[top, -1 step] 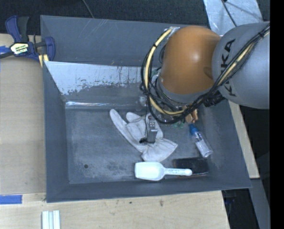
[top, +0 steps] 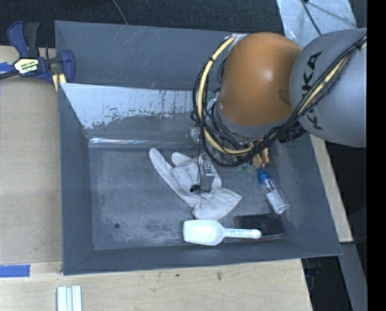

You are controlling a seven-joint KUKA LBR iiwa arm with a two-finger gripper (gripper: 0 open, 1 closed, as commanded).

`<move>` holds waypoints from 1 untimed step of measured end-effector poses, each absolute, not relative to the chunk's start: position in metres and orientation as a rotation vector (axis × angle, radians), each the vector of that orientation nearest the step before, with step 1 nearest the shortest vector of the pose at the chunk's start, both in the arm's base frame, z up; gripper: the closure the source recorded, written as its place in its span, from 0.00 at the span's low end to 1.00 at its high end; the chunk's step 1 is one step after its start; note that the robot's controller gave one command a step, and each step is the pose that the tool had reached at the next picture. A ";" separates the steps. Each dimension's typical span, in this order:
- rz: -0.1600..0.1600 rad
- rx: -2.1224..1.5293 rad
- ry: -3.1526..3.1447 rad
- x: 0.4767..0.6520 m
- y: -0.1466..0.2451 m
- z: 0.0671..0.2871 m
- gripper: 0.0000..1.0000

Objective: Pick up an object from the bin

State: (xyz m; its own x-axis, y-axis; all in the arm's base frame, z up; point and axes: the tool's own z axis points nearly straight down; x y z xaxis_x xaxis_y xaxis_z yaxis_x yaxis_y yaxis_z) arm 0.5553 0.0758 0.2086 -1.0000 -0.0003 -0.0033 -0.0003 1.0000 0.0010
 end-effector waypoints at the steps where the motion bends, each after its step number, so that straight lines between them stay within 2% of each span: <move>1: 0.002 0.000 3.138 0.556 0.076 0.208 0.00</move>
Offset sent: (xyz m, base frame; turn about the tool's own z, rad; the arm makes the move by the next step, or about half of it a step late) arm 0.0128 0.0015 -0.0423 -0.0979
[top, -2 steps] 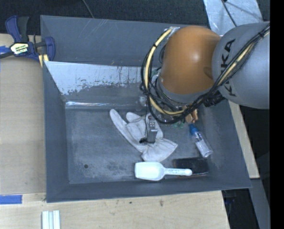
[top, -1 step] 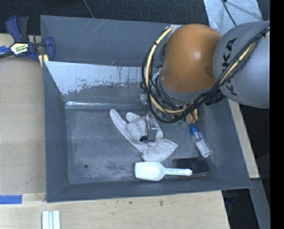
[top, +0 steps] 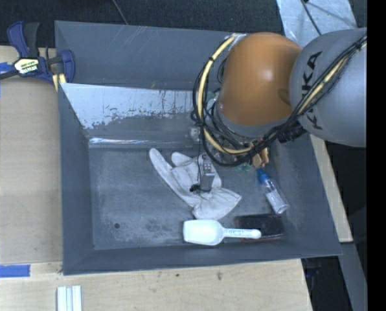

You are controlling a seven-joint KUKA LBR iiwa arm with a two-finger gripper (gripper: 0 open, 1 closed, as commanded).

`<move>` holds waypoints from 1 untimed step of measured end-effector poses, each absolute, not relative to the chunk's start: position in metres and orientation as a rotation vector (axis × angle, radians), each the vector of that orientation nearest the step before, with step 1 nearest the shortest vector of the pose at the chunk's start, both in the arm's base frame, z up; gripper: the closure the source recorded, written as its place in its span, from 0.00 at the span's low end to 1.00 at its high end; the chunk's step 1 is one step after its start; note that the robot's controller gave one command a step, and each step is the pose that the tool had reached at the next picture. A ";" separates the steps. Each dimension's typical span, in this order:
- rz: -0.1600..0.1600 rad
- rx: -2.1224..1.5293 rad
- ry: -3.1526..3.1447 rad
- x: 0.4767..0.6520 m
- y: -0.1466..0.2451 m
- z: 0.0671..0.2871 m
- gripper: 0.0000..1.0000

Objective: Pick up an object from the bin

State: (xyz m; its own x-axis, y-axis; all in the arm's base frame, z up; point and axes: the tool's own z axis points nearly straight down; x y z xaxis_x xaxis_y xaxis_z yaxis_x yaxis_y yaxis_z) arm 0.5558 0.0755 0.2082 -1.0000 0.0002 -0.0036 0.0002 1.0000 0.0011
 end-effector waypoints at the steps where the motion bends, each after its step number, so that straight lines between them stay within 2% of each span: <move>1: -0.001 -0.119 3.140 0.565 0.074 0.173 0.00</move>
Offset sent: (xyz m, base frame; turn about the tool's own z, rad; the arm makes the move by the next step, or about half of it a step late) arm 0.0495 -0.0478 -0.0733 0.0444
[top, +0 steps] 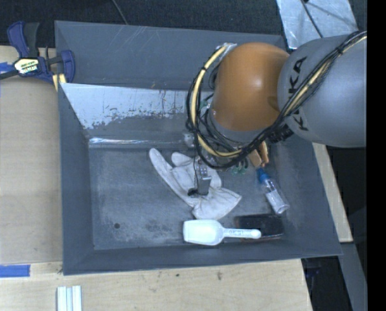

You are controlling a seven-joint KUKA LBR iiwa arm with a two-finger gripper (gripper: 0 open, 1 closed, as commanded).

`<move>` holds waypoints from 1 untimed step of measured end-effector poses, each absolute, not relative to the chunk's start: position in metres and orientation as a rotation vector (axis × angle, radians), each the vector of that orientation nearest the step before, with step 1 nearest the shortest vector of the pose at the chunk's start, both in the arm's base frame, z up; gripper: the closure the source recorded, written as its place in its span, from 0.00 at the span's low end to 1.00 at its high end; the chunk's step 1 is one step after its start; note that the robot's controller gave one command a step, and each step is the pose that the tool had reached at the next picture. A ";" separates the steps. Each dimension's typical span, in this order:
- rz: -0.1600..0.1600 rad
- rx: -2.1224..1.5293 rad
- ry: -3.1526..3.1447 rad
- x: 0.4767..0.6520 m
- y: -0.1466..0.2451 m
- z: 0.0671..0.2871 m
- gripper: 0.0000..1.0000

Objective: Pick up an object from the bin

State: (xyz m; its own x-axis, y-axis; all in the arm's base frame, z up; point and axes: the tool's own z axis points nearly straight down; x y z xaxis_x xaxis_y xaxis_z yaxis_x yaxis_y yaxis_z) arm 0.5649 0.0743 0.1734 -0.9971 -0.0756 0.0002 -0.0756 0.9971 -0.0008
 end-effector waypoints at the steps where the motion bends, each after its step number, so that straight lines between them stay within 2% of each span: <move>1: -0.002 -0.010 -3.148 0.594 0.044 0.148 0.00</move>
Offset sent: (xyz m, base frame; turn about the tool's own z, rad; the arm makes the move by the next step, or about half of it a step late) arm 0.0415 -0.0477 -0.0812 0.0570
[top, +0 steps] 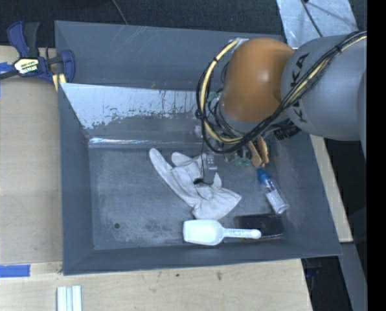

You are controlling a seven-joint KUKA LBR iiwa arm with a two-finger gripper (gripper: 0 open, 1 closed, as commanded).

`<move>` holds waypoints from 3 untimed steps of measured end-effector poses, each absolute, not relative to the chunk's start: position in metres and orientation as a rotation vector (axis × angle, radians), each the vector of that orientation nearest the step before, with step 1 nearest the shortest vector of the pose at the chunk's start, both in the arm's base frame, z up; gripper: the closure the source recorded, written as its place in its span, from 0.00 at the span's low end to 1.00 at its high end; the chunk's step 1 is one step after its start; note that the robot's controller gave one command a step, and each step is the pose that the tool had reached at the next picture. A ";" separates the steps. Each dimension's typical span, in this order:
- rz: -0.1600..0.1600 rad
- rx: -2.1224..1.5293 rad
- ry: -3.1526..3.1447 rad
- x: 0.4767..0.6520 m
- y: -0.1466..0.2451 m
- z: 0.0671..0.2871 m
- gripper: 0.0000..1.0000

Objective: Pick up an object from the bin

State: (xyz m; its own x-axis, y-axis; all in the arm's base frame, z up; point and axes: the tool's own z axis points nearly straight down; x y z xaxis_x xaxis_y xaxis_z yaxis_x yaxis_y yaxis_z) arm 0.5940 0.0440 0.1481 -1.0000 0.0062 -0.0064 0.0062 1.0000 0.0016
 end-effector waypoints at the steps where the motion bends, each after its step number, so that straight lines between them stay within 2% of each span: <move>1: -0.001 -0.021 3.136 0.606 0.029 0.100 0.00; 2: 0.002 0.082 3.133 0.605 0.027 0.075 1.00; 3: 0.001 0.117 3.134 0.602 0.027 0.080 1.00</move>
Offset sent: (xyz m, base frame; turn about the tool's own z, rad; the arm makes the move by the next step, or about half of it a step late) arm 0.0037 -0.0156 -0.0532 0.1228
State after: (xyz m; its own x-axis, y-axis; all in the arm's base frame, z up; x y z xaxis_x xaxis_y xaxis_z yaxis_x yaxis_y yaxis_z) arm 0.6022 0.0271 0.0798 -0.9972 0.0745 -0.0054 0.0745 0.9972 0.0008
